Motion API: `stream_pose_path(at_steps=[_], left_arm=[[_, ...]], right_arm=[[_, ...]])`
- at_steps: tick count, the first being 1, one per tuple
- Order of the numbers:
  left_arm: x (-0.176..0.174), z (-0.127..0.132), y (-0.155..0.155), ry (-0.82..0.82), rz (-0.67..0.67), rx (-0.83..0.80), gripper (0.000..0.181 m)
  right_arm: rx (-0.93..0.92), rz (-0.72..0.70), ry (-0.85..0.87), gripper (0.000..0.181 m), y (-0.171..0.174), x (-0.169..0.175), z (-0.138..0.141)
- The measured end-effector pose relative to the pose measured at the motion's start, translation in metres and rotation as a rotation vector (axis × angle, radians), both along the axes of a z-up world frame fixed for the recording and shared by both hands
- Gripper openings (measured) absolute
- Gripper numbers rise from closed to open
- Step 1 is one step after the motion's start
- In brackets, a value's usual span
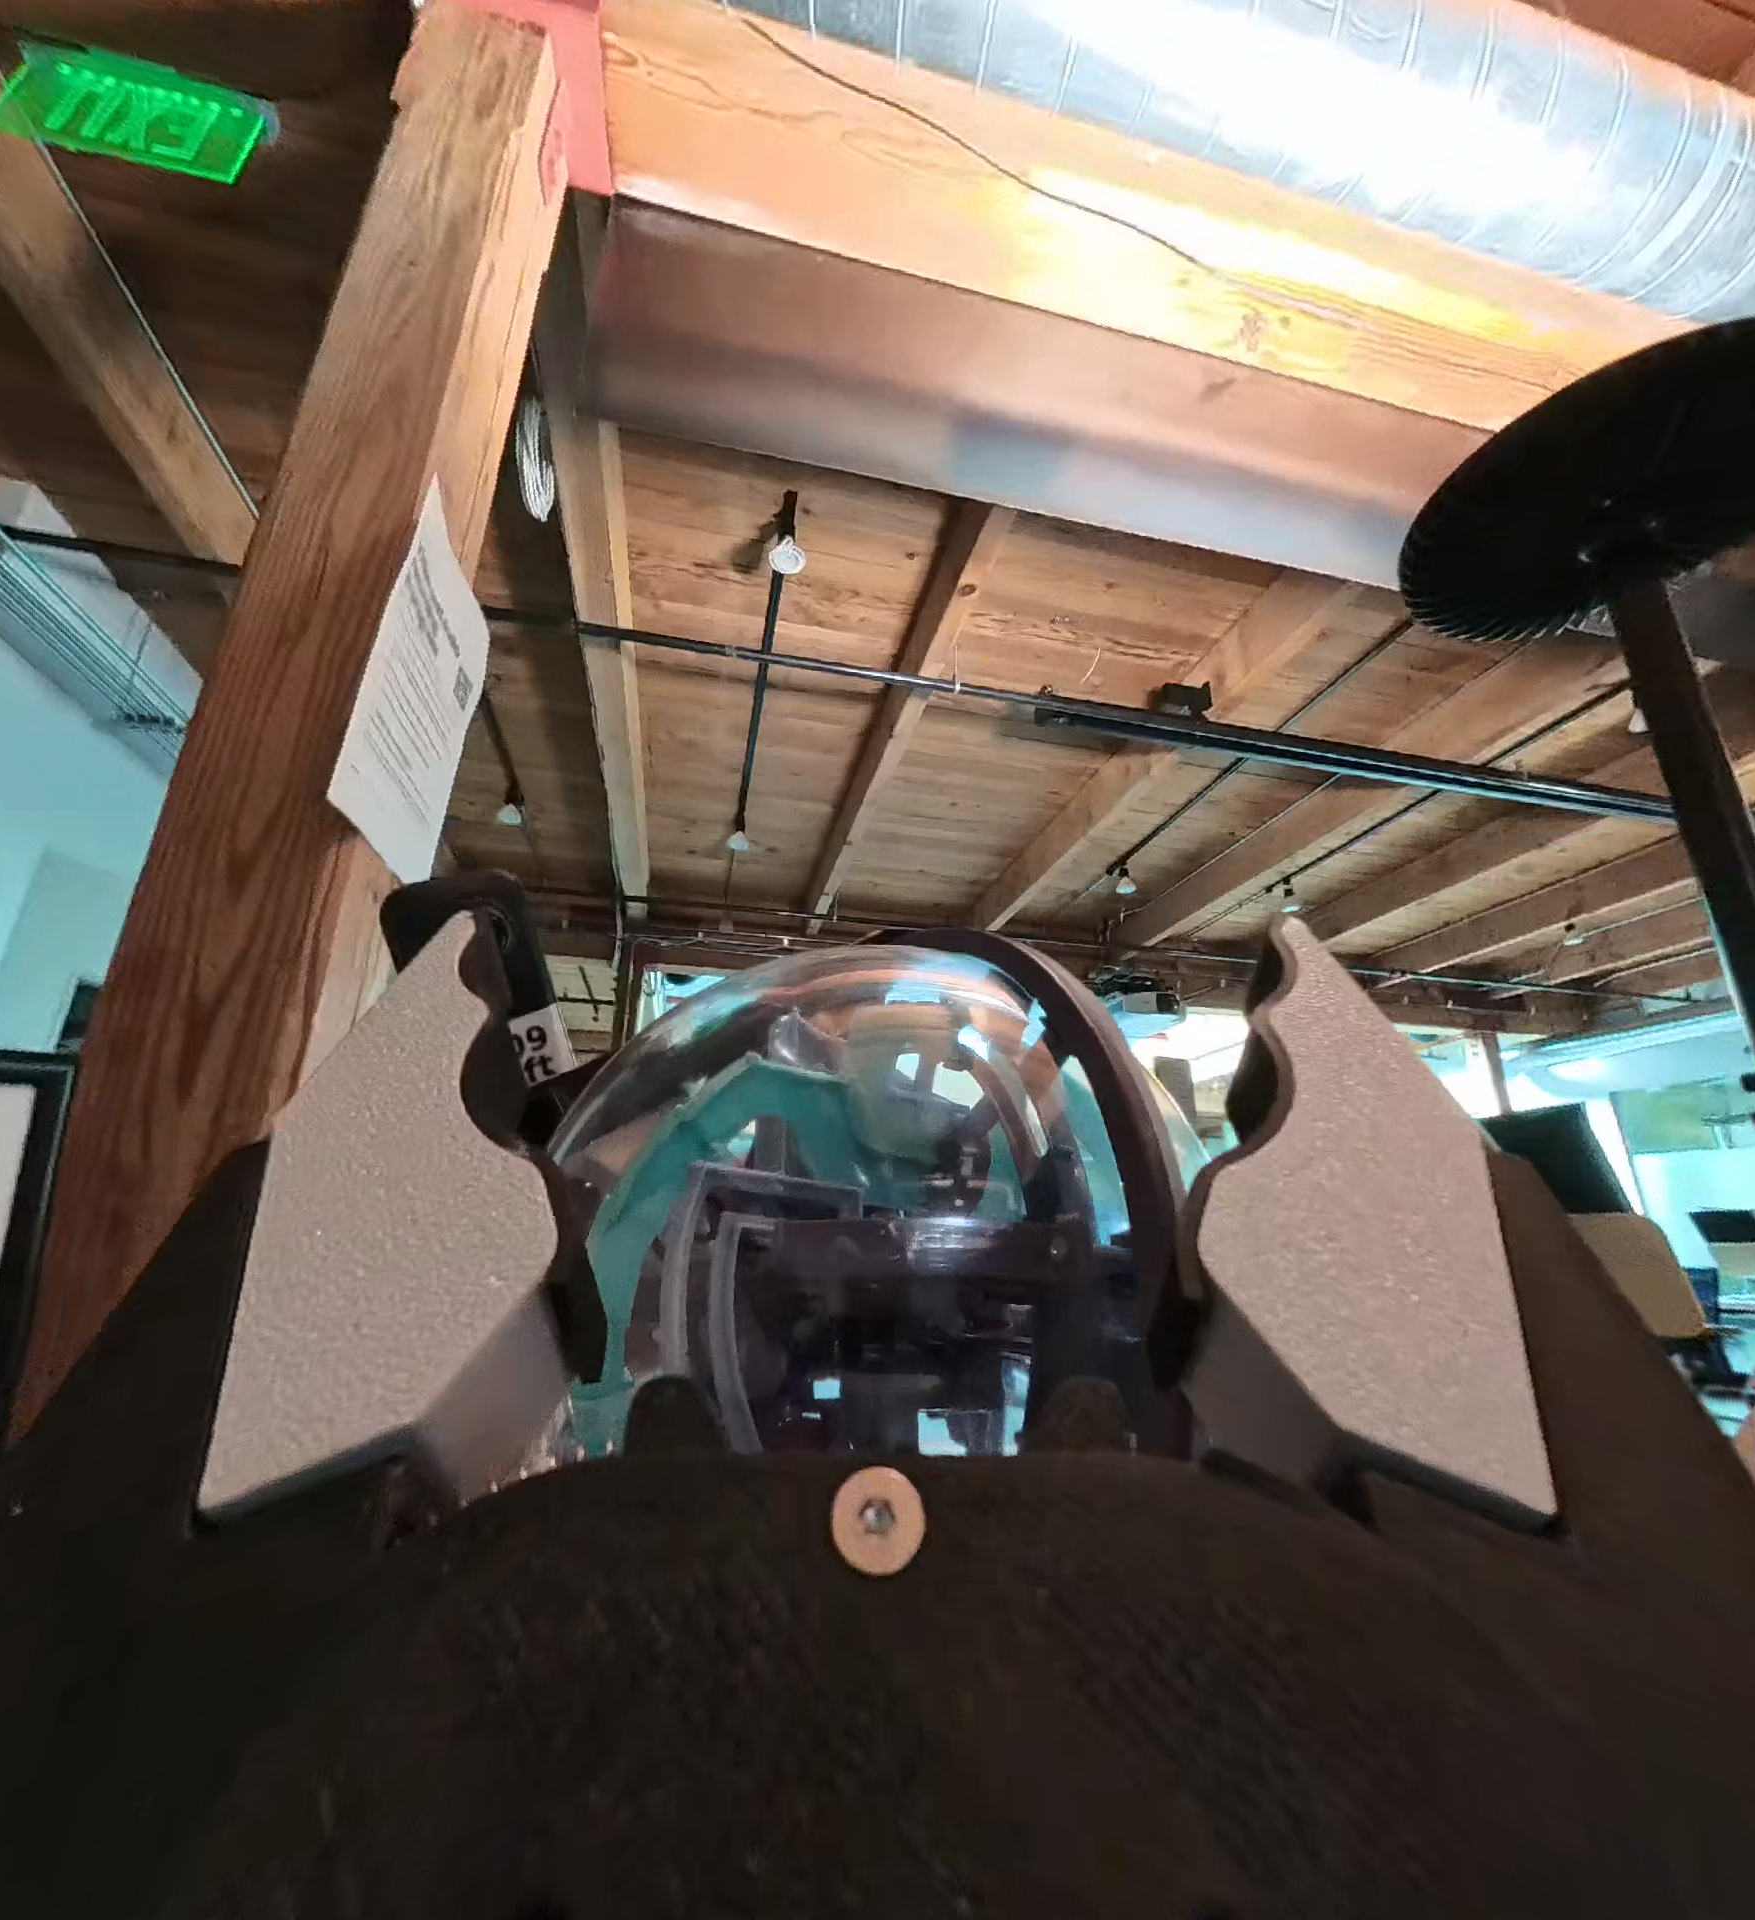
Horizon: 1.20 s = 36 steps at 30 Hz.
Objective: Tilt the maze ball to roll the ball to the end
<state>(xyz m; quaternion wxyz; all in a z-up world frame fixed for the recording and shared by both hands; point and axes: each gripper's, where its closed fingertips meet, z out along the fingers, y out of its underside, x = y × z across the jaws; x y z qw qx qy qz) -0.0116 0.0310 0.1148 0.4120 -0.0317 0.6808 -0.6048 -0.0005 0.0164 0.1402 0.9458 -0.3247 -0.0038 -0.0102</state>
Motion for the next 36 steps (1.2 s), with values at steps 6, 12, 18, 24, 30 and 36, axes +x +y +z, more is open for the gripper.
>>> stream_pose_path(at_steps=[6, 12, 18, 24, 30, 36], left_arm=[[0.01, -0.002, 0.008, 0.04, -0.006, -0.036, 0.156], [0.014, -0.008, 0.007, 0.052, 0.006, -0.033, 0.155], [-0.001, -0.005, -0.001, -0.052, 0.002, 0.017, 0.155], [-0.026, 0.013, -0.01, -0.187, -0.014, 0.035, 0.156], [-0.05, 0.024, -0.017, -0.315, -0.066, 0.02, 0.155], [-0.071, 0.028, -0.024, -0.43, -0.087, 0.049, 0.155]], right_arm=[[-0.009, 0.009, 0.035, 0.136, 0.007, 0.013, -0.004], [0.002, 0.019, 0.057, 0.136, 0.005, 0.017, -0.01], [0.049, 0.023, -0.019, 0.133, -0.004, 0.003, -0.006], [0.084, 0.018, -0.136, 0.132, -0.016, -0.024, 0.013], [0.087, -0.029, -0.27, 0.131, -0.026, -0.054, 0.026], [0.118, -0.048, -0.389, 0.13, -0.035, -0.079, 0.031]])
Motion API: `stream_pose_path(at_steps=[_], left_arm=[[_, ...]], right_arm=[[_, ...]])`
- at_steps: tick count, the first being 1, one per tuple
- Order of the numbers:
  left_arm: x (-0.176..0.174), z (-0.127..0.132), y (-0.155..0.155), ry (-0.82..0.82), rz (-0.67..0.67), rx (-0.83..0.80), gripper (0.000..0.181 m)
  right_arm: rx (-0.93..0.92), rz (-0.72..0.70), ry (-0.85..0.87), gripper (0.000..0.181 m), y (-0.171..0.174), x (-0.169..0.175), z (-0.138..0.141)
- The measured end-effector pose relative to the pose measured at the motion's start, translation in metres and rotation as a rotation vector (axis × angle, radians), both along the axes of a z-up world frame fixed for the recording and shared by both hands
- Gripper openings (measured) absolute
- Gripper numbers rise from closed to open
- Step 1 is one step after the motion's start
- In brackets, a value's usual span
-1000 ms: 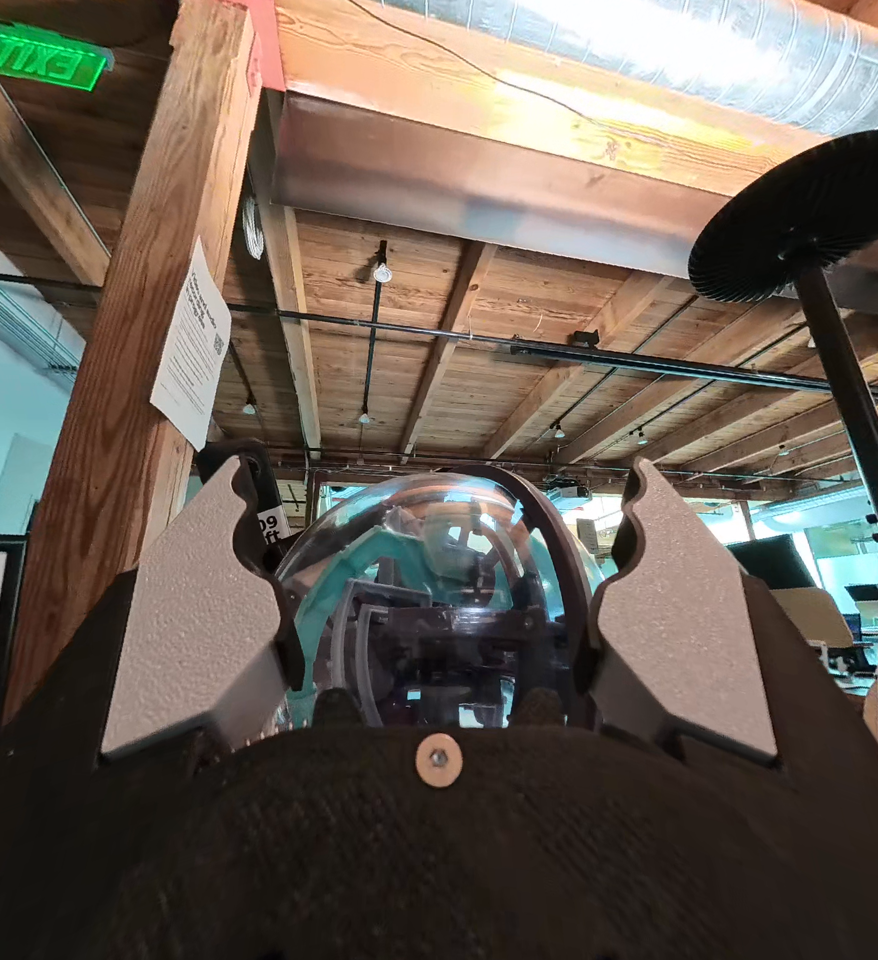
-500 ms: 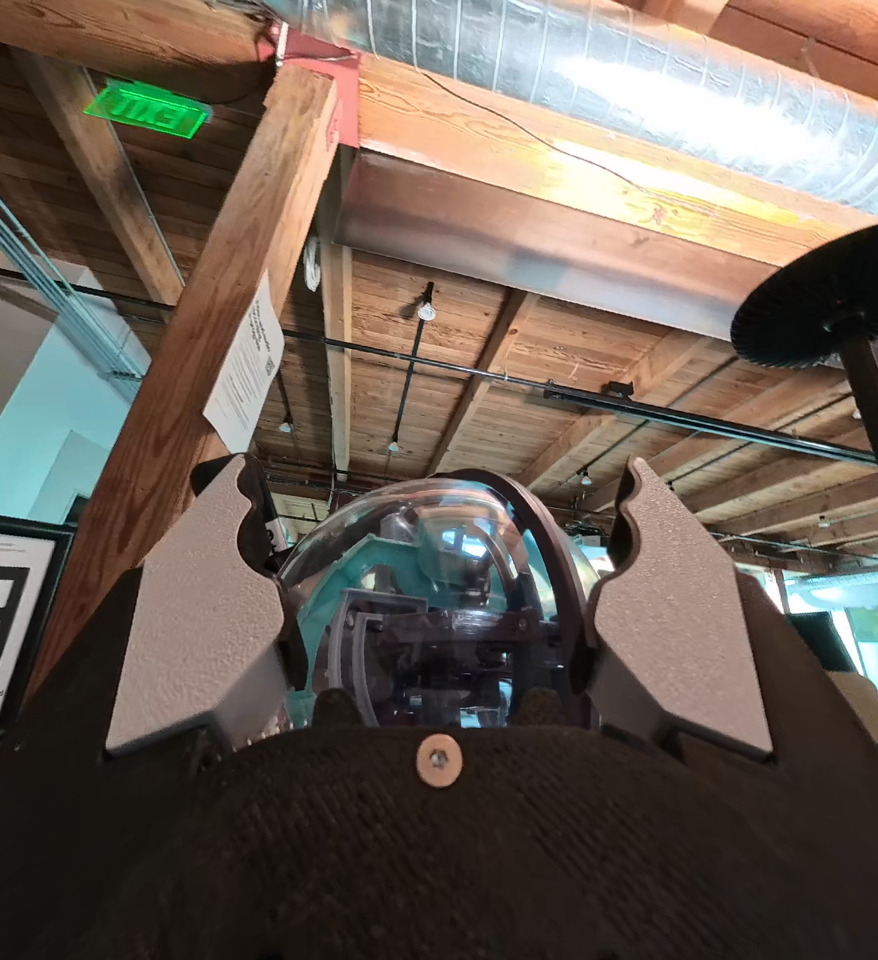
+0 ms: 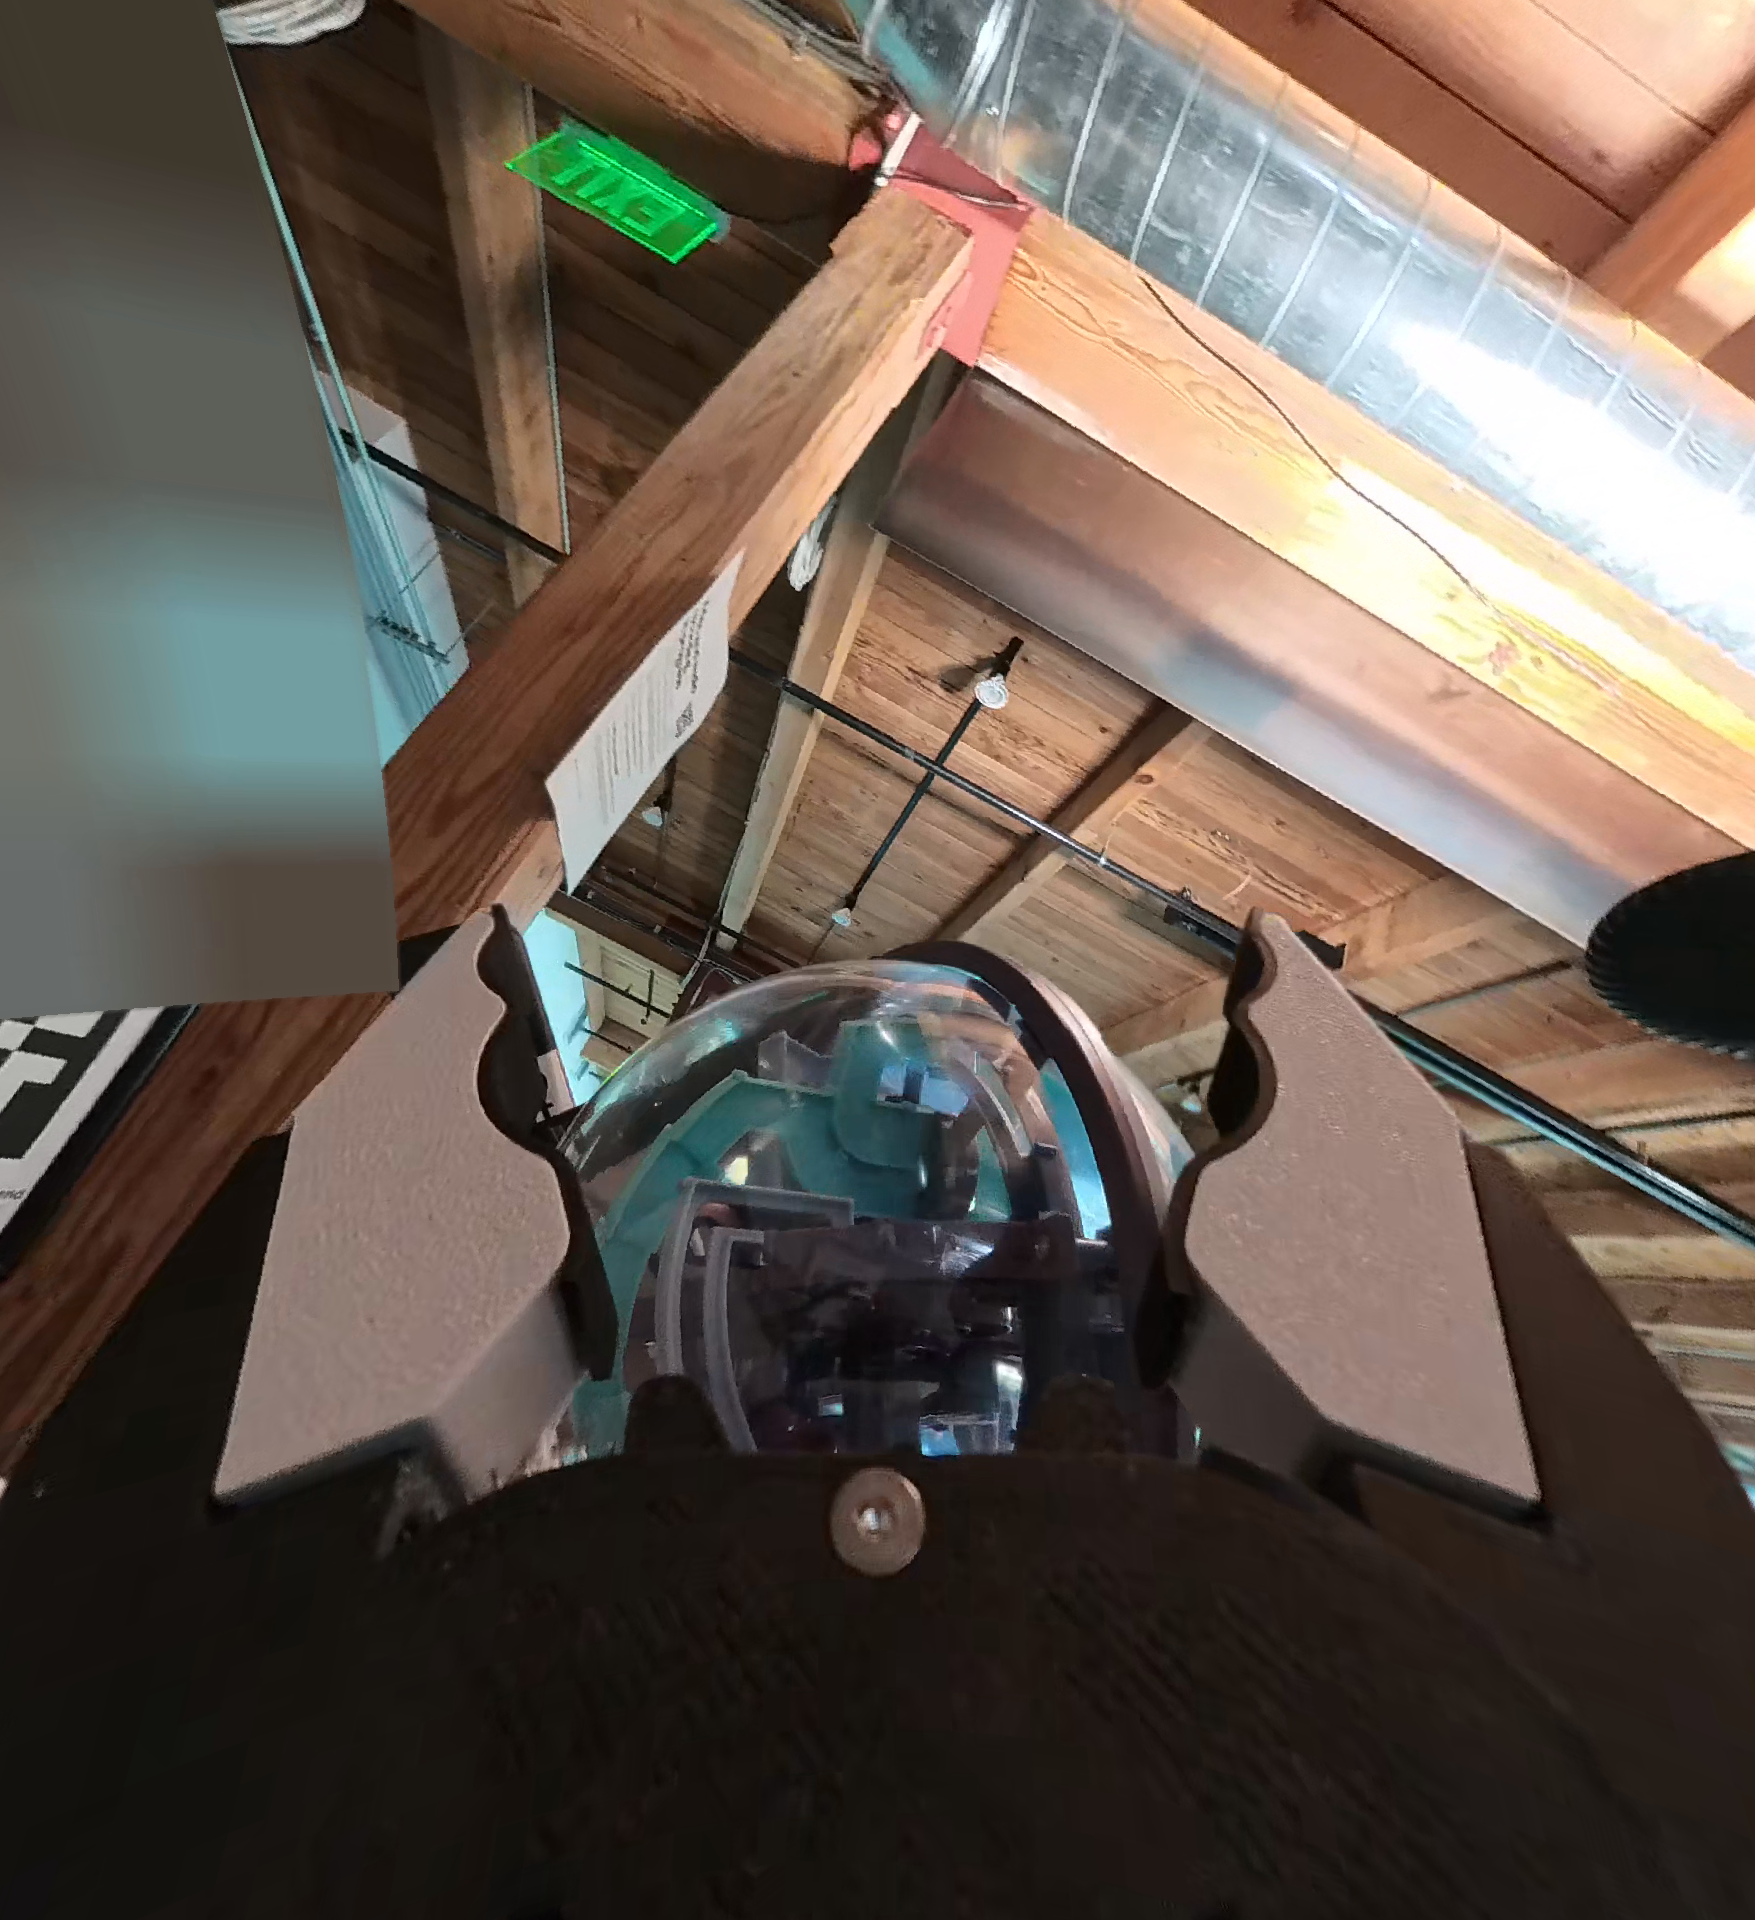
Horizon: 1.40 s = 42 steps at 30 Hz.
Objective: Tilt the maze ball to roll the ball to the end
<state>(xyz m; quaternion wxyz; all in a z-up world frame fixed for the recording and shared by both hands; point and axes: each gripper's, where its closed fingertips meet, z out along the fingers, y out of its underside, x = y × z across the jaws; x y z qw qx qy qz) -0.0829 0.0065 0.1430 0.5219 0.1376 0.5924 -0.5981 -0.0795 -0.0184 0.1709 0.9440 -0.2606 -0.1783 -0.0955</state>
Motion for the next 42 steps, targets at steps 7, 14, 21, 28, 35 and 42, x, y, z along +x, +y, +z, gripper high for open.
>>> stream_pose_path(at_steps=[7, 14, 21, 28, 35, 42], left_arm=[[-0.022, -0.001, -0.011, -0.117, 0.009, 0.057, 0.156], [-0.039, 0.005, -0.022, -0.152, 0.041, 0.114, 0.157], [-0.049, 0.008, -0.03, -0.192, 0.056, 0.165, 0.157], [-0.054, 0.013, -0.036, -0.239, 0.039, 0.181, 0.157], [-0.053, 0.015, -0.039, -0.219, 0.039, 0.178, 0.157], [-0.052, 0.014, -0.041, -0.21, 0.055, 0.191, 0.157]], right_arm=[[0.054, 0.008, -0.097, 0.132, -0.011, -0.023, -0.002], [0.118, 0.054, -0.108, 0.133, -0.025, -0.037, 0.001], [0.164, 0.081, -0.138, 0.133, -0.034, -0.047, 0.004], [0.177, 0.059, -0.193, 0.132, -0.041, -0.055, 0.009], [0.177, 0.063, -0.171, 0.132, -0.044, -0.053, 0.011], [0.193, 0.083, -0.158, 0.132, -0.046, -0.051, 0.01]])
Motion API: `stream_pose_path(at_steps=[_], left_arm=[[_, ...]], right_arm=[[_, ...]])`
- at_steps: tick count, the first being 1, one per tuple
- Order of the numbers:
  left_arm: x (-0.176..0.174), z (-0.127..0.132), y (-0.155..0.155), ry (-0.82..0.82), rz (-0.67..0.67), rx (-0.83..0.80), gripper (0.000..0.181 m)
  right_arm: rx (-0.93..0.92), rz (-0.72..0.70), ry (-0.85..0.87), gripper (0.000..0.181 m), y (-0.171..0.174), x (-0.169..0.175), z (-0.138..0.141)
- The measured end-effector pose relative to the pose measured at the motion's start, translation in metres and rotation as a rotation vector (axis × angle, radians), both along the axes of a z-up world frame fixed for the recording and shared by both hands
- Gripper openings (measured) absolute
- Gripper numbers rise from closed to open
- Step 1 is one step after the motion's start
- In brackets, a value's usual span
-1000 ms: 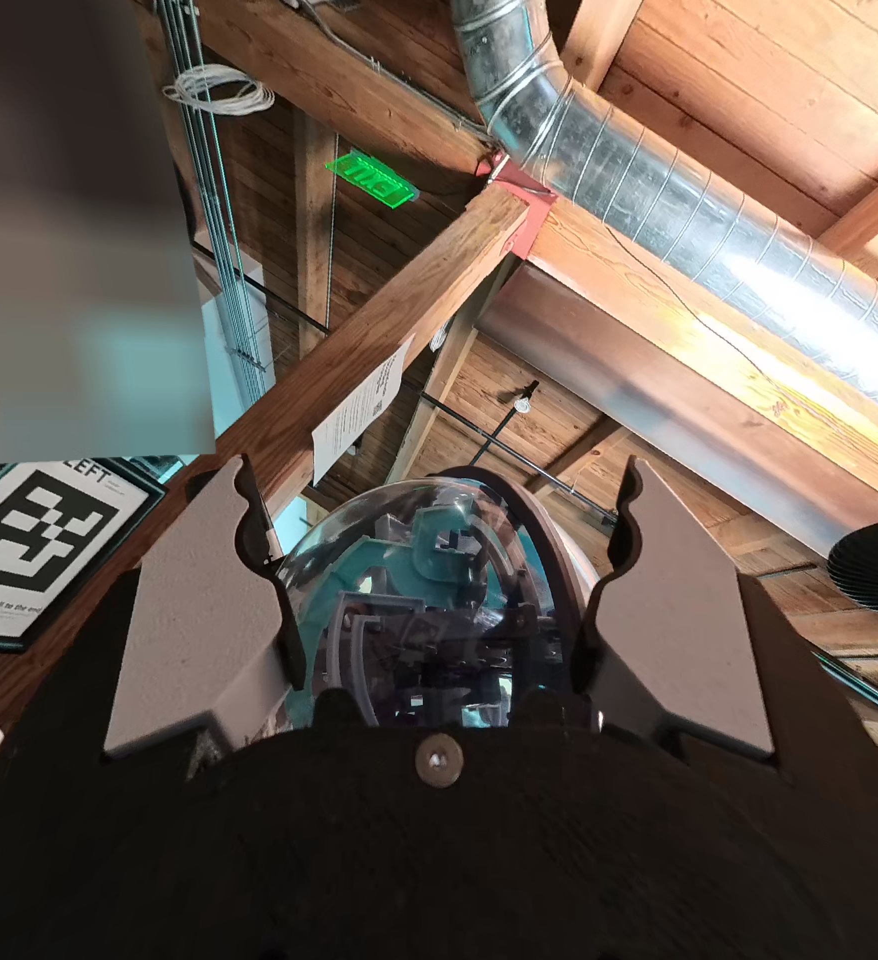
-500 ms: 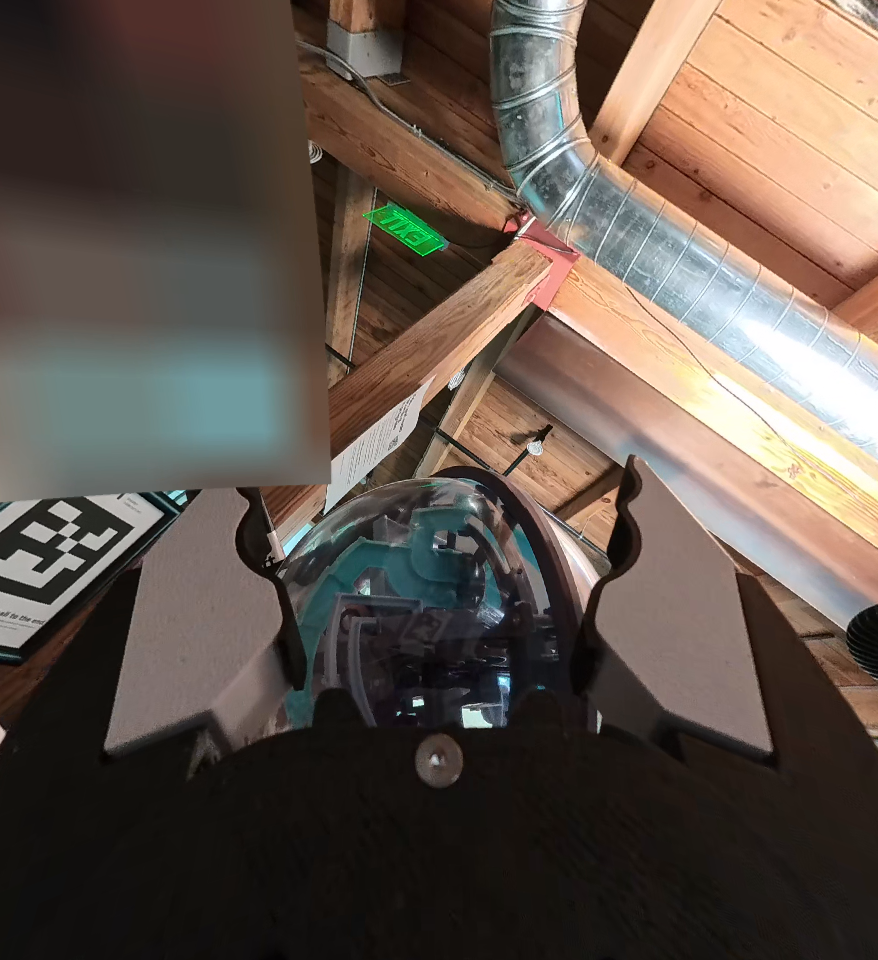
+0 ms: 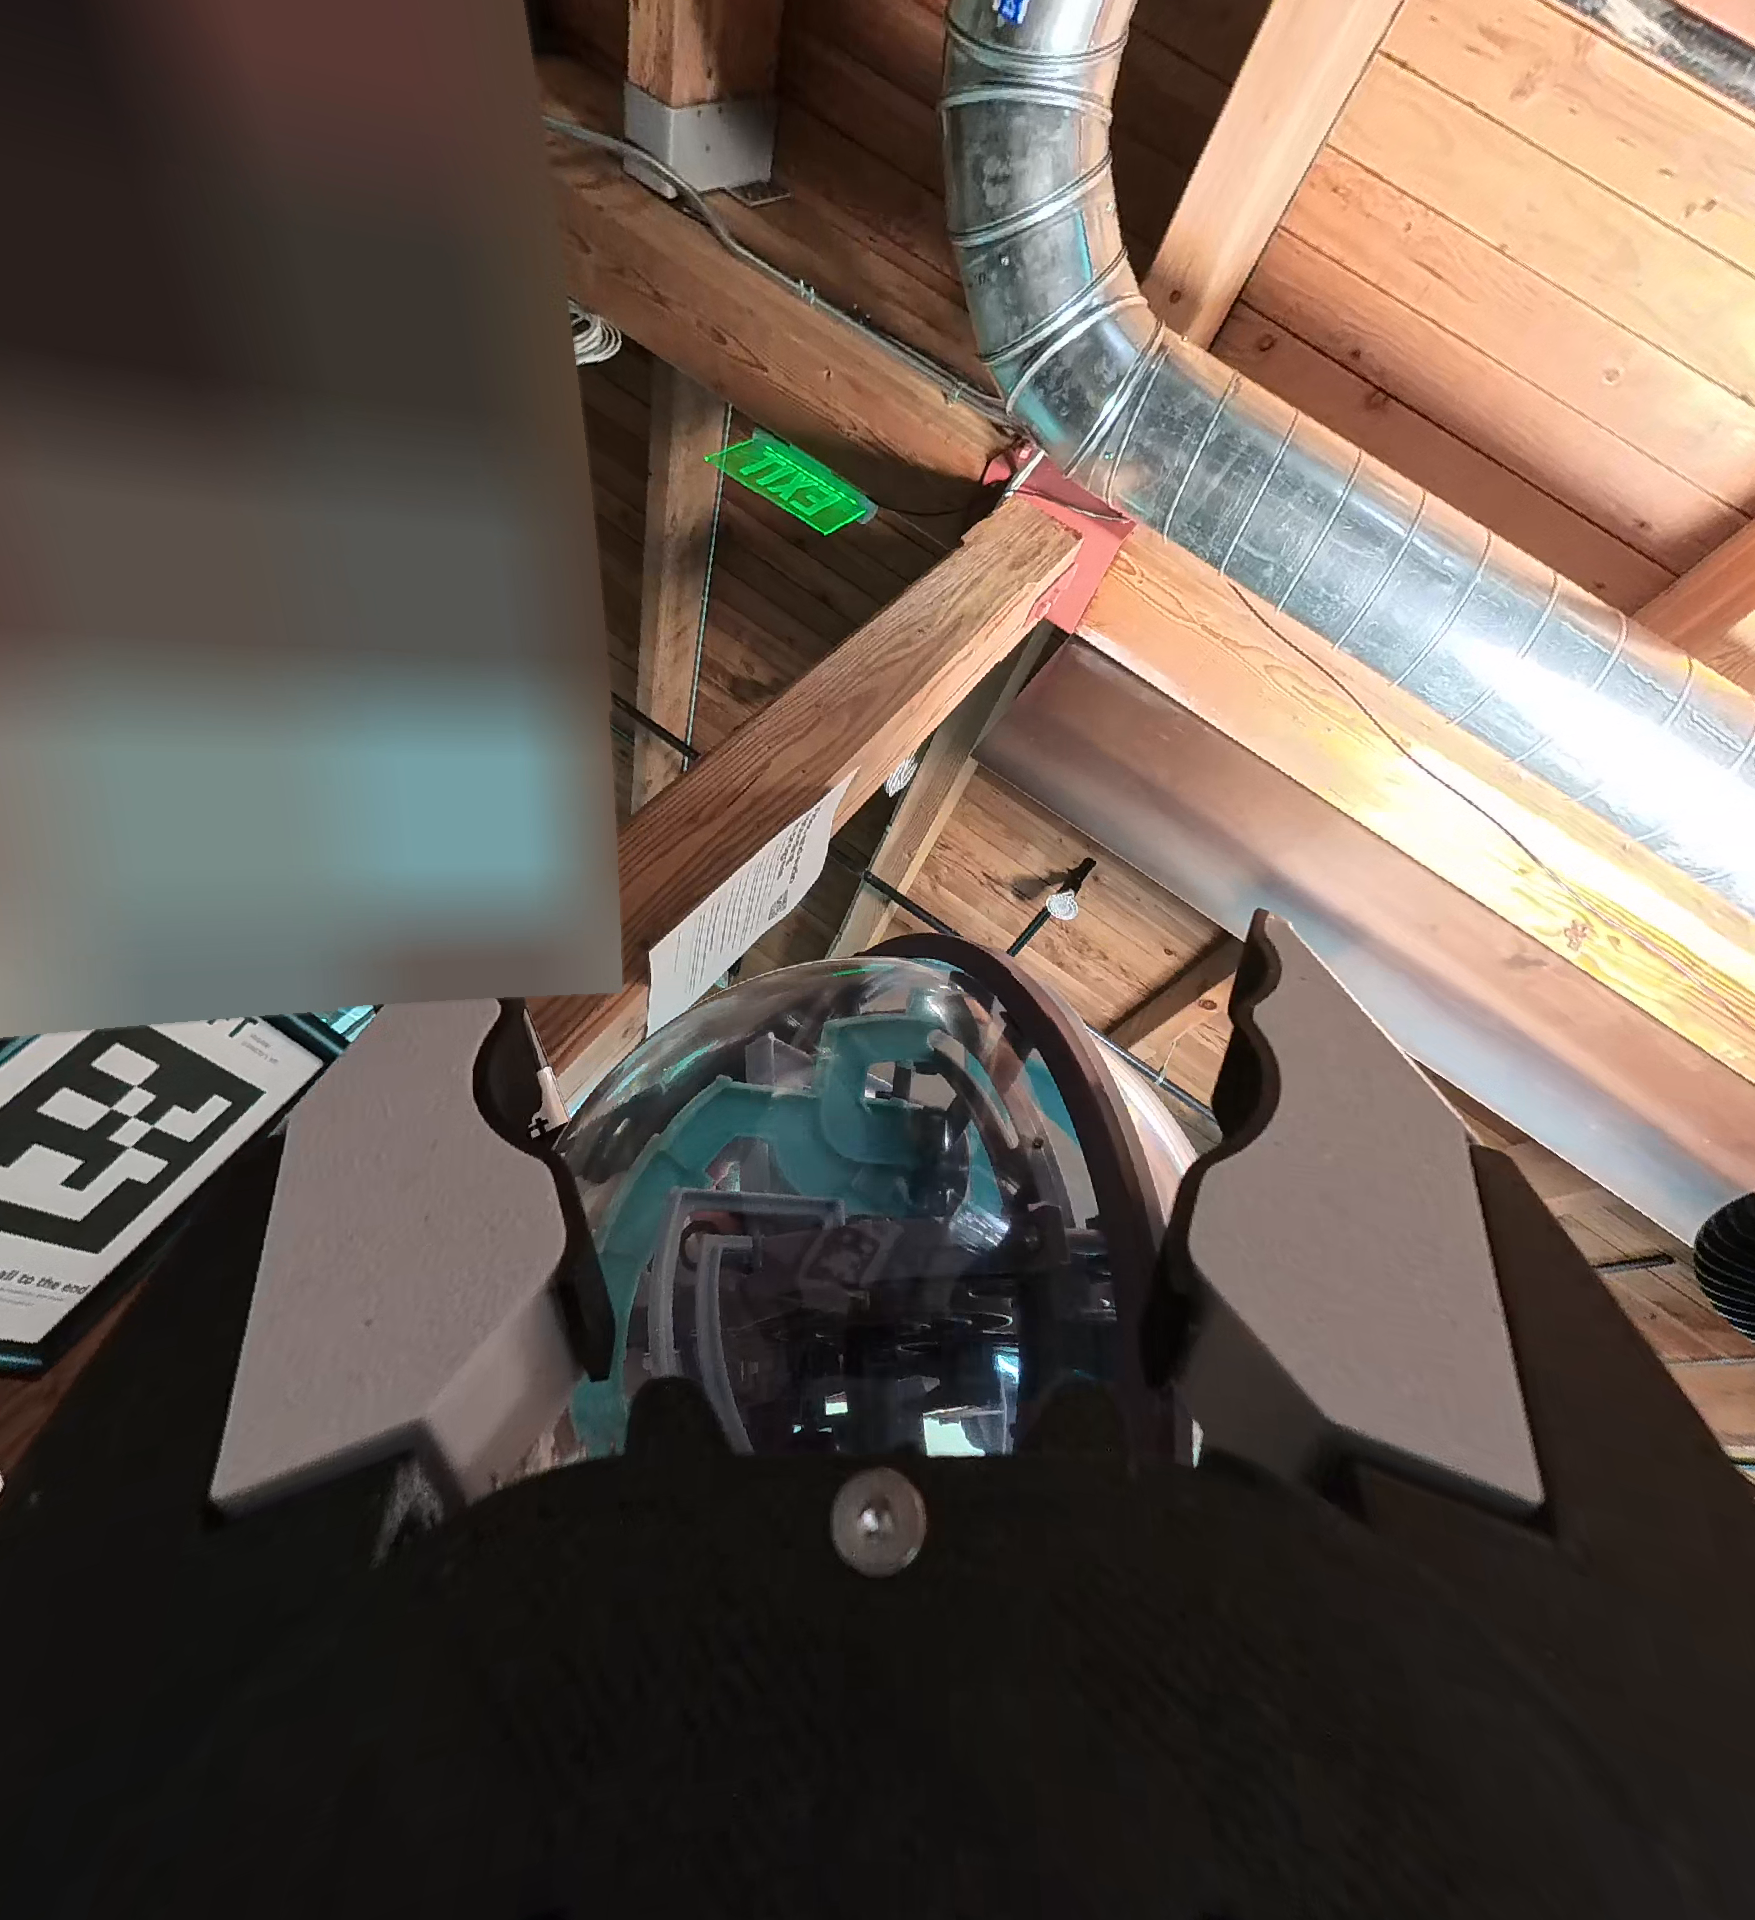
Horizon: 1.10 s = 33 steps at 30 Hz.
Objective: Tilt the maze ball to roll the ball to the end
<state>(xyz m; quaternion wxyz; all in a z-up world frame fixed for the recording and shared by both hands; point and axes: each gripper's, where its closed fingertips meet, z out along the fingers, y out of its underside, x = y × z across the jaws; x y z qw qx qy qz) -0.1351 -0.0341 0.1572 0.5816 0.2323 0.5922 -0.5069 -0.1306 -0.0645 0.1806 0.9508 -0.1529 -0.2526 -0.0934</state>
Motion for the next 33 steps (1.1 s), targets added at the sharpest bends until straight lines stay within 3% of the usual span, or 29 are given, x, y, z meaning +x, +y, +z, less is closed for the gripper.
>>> stream_pose_path(at_steps=[8, 19, 31, 33], left_arm=[[0.001, 0.0, 0.0, 0.006, 0.01, 0.016, 0.157], [0.022, -0.01, 0.006, 0.148, 0.089, 0.1, 0.157], [0.014, -0.015, 0.007, 0.133, 0.079, 0.085, 0.157], [0.042, -0.012, 0.017, 0.239, 0.095, 0.031, 0.156]], right_arm=[[0.014, 0.016, 0.011, 0.132, -0.001, 0.002, 0.0], [0.08, 0.101, 0.162, 0.13, 0.004, 0.03, -0.013], [0.072, 0.085, 0.136, 0.129, 0.004, 0.02, -0.017], [0.003, 0.05, 0.235, 0.135, 0.021, 0.047, -0.014]])
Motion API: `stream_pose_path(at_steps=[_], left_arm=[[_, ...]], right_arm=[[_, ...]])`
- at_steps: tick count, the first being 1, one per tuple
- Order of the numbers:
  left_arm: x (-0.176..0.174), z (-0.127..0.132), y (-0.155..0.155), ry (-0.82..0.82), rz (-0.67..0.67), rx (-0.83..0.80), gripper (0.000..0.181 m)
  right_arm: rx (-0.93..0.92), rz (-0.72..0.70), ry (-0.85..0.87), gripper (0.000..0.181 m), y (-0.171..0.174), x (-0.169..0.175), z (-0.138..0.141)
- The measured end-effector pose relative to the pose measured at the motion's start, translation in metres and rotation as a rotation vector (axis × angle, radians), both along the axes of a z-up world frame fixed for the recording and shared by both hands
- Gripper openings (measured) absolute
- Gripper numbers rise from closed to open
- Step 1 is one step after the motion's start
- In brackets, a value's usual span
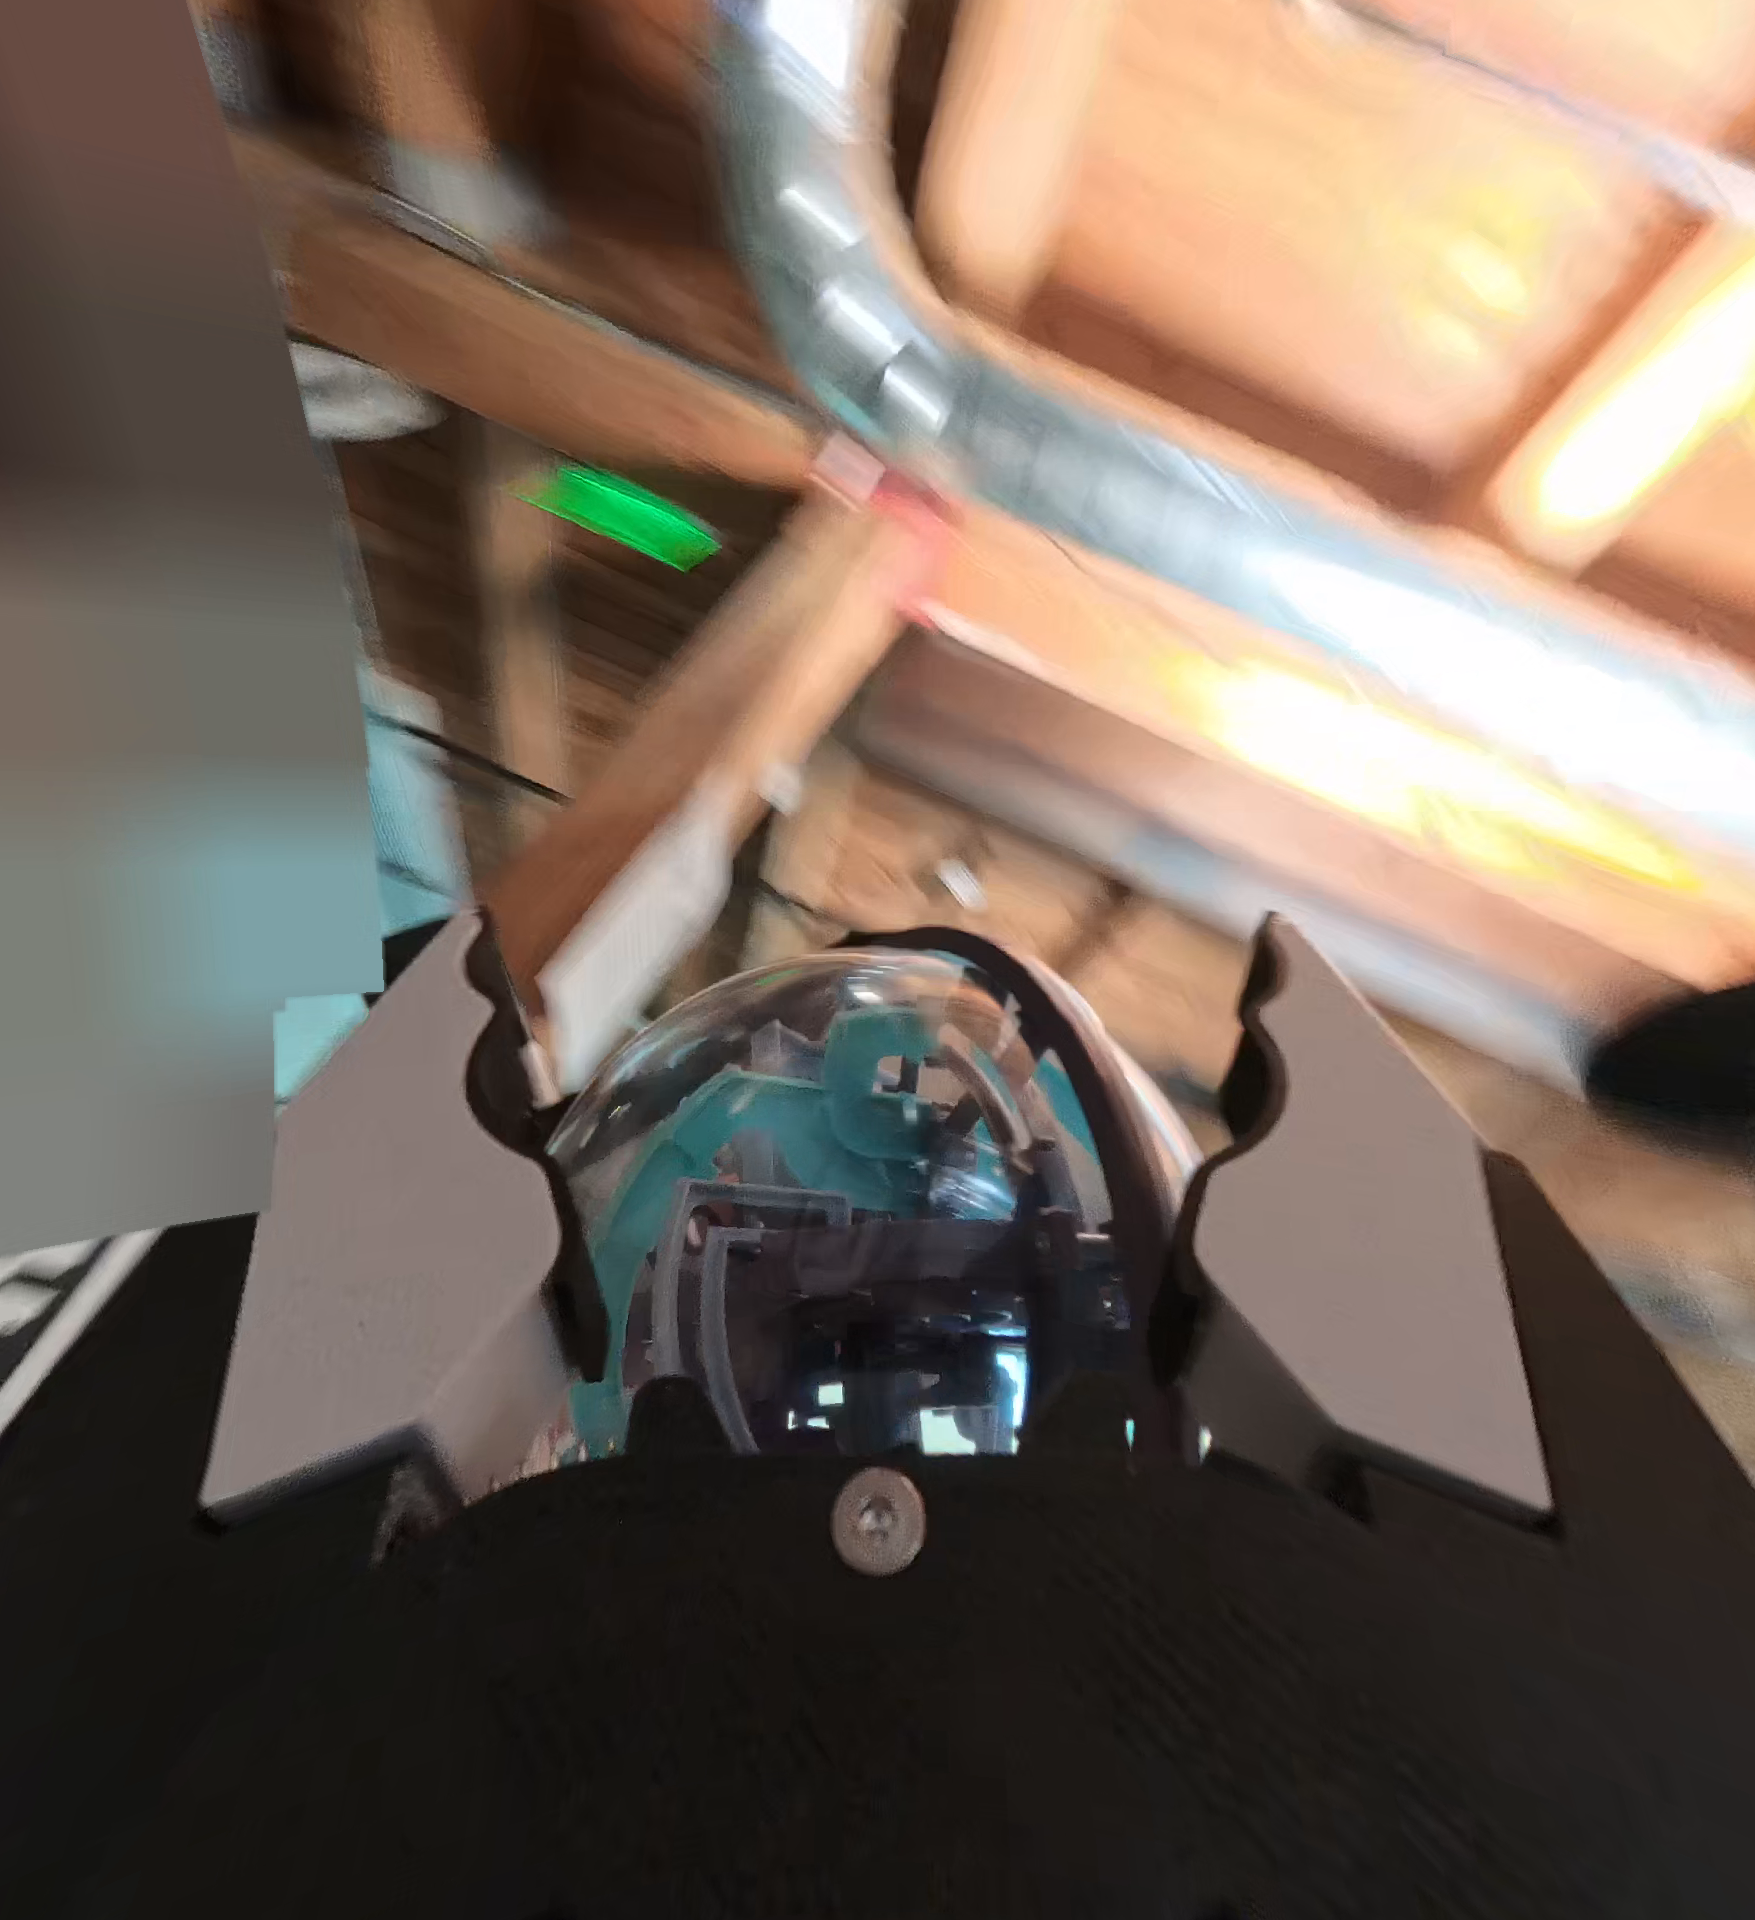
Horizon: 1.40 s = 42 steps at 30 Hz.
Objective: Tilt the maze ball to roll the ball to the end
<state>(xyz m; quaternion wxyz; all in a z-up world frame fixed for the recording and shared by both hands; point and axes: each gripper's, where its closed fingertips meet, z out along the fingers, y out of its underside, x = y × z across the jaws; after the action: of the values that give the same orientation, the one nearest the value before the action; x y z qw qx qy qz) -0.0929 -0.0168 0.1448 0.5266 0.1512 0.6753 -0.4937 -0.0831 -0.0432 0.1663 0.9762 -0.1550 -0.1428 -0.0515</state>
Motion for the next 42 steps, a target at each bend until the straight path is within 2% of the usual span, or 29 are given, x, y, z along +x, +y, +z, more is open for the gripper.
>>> stream_pose_path(at_steps=[2, 4, 7, 12, 25, 33, 42], left_arm=[[0.052, -0.006, 0.023, 0.272, 0.049, -0.105, 0.157], [0.075, -0.019, 0.037, 0.419, 0.02, -0.162, 0.157], [0.075, -0.03, 0.043, 0.414, -0.044, -0.189, 0.157], [0.087, -0.034, 0.048, 0.445, -0.05, -0.232, 0.157], [0.083, -0.037, 0.051, 0.489, -0.037, -0.26, 0.157], [0.099, -0.054, 0.061, 0.696, -0.029, -0.388, 0.157], [0.117, -0.085, 0.073, 0.913, 0.048, -0.497, 0.157]], right_arm=[[-0.135, 0.043, 0.238, 0.137, 0.028, 0.056, -0.004], [-0.185, 0.037, 0.373, 0.133, 0.041, 0.082, -0.015], [-0.201, -0.035, 0.362, 0.129, 0.045, 0.08, -0.024], [-0.21, -0.003, 0.418, 0.125, 0.046, 0.097, -0.03], [-0.246, 0.012, 0.468, 0.126, 0.05, 0.096, -0.034], [-0.378, 0.011, 0.646, 0.127, 0.064, 0.113, -0.053], [-0.499, 0.124, 0.858, 0.125, 0.081, 0.138, -0.09]])
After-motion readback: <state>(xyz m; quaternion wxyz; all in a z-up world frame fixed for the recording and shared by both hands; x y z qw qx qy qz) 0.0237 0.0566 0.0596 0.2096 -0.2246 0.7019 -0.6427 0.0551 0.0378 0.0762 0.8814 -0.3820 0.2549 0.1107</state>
